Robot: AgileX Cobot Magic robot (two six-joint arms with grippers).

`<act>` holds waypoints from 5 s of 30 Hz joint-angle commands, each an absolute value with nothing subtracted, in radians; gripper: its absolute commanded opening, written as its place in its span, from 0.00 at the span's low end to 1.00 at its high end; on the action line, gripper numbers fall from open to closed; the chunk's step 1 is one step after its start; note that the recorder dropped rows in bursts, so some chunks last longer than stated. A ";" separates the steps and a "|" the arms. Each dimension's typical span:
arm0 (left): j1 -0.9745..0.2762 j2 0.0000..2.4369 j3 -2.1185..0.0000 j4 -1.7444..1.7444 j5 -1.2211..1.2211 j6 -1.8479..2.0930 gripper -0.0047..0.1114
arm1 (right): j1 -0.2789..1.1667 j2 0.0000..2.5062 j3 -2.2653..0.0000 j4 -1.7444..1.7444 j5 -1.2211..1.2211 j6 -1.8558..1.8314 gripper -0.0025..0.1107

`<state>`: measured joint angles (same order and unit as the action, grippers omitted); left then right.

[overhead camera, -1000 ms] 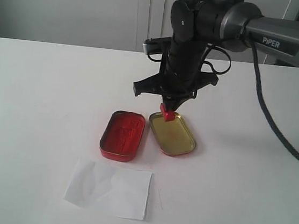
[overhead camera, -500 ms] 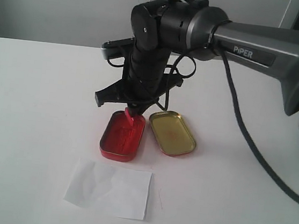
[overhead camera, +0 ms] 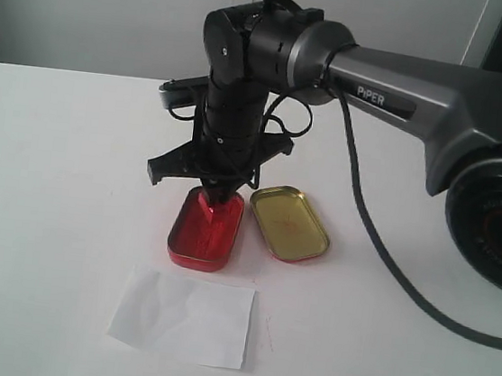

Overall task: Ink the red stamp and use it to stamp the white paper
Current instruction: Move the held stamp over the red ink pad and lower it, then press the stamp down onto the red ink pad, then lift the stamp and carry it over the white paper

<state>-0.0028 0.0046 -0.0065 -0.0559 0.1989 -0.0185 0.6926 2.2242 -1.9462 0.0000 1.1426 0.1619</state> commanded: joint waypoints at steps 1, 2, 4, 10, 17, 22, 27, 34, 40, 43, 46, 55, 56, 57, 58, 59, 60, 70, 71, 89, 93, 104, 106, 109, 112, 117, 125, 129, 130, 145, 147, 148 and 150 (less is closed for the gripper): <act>-0.002 0.000 0.000 -0.060 0.195 -0.019 0.04 | 0.697 2.245 -1.956 0.006 1.153 0.157 0.02; -0.002 0.000 0.000 -0.060 0.195 -0.019 0.04 | 0.697 2.250 -1.956 0.006 1.153 0.160 0.02; -0.002 0.000 0.000 -0.060 0.195 -0.019 0.04 | 0.697 2.267 -1.956 0.006 1.153 0.160 0.02; -0.002 0.000 0.000 -0.060 0.195 -0.019 0.04 | 0.697 2.277 -1.956 0.006 1.136 0.160 0.02; -0.002 0.000 0.000 -0.060 0.195 -0.019 0.04 | 0.697 2.329 -1.956 0.000 1.129 0.166 0.02; -0.002 0.000 0.000 -0.060 0.195 -0.019 0.04 | 0.697 2.371 -1.956 0.000 1.148 0.168 0.02; -0.002 0.000 0.000 -0.060 0.195 -0.019 0.04 | 0.697 2.371 -1.956 0.000 1.150 0.168 0.02; -0.002 0.000 0.000 -0.060 0.195 -0.019 0.04 | 0.697 2.377 -1.953 0.000 1.151 0.157 0.02; -0.002 0.000 0.000 -0.060 0.195 -0.019 0.04 | 0.697 2.377 -1.954 0.000 1.155 0.162 0.02; -0.002 0.000 0.000 -0.060 0.195 -0.019 0.04 | 0.697 2.377 -1.954 -0.018 1.153 0.173 0.02; -0.002 0.000 0.000 -0.060 0.195 -0.019 0.04 | 0.697 2.377 -1.954 -0.027 1.153 0.192 0.02; -0.002 0.000 0.000 -0.060 0.195 -0.019 0.04 | 0.699 2.377 -1.954 -0.036 1.143 0.195 0.02; -0.002 0.000 0.000 -0.060 0.195 -0.019 0.04 | 0.699 2.377 -1.954 -0.036 1.139 0.195 0.02; -0.002 0.000 0.000 -0.060 0.195 -0.019 0.04 | 0.699 2.377 -1.954 -0.036 1.137 0.207 0.02; -0.002 0.000 0.000 -0.060 0.195 -0.019 0.04 | 0.699 2.377 -1.954 -0.027 1.137 0.209 0.02; -0.002 0.000 0.000 -0.060 0.195 -0.019 0.04 | 0.699 2.377 -1.954 -0.022 1.137 0.197 0.02; -0.002 0.000 0.000 -0.060 0.195 -0.019 0.04 | 0.699 2.377 -1.954 -0.020 1.137 0.184 0.02; -0.002 0.000 0.000 -0.060 0.195 -0.019 0.04 | 0.697 2.381 -1.954 -0.034 1.125 0.212 0.02; -0.002 0.000 0.000 -0.060 0.195 -0.019 0.04 | 0.697 2.381 -1.954 -0.034 1.123 0.212 0.02; -0.002 0.000 0.000 -0.060 0.195 -0.019 0.04 | 0.697 2.294 -1.989 -0.034 1.098 0.214 0.02; -0.002 0.000 0.000 -0.060 0.195 -0.019 0.04 | 0.697 2.292 -1.993 -0.034 1.104 0.214 0.02; -0.002 0.000 0.000 -0.060 0.195 -0.019 0.04 | 0.697 2.286 -1.993 -0.034 1.118 0.217 0.02; -0.002 0.000 0.000 -0.060 0.195 -0.019 0.04 | 0.697 2.281 -1.993 -0.036 1.118 0.217 0.02; -0.002 0.000 0.000 -0.060 0.195 -0.019 0.04 | 0.697 2.277 -1.993 -0.038 1.118 0.217 0.02; -0.002 0.000 0.000 -0.060 0.195 -0.019 0.04 | 0.697 2.275 -1.993 -0.038 1.118 0.217 0.02; -0.002 0.000 0.000 -0.060 0.195 -0.019 0.04 | 0.697 2.273 -1.993 -0.045 1.118 0.217 0.02; -0.002 0.000 0.000 -0.060 0.195 -0.019 0.04 | 0.697 2.273 -1.993 -0.045 1.116 0.217 0.02; -0.002 0.000 0.000 -0.060 0.195 -0.019 0.04 | 0.697 2.273 -1.993 -0.045 1.116 0.217 0.02; -0.002 0.000 0.000 -0.060 0.195 -0.019 0.04 | 0.697 2.273 -1.993 -0.045 1.119 0.217 0.02; -0.002 0.000 0.000 -0.060 0.195 -0.019 0.04 | 0.751 2.239 -1.993 -0.033 1.221 0.115 0.02; -0.002 0.000 0.000 -0.060 0.195 -0.019 0.04 | 0.774 2.229 -1.988 -0.033 1.221 0.110 0.02; -0.002 0.000 0.000 -0.060 0.195 -0.019 0.04 | 0.785 2.224 -1.988 -0.033 1.221 0.108 0.02; -0.002 0.000 0.000 -0.060 0.195 -0.019 0.04 | 0.817 2.215 -1.986 -0.033 1.221 0.088 0.02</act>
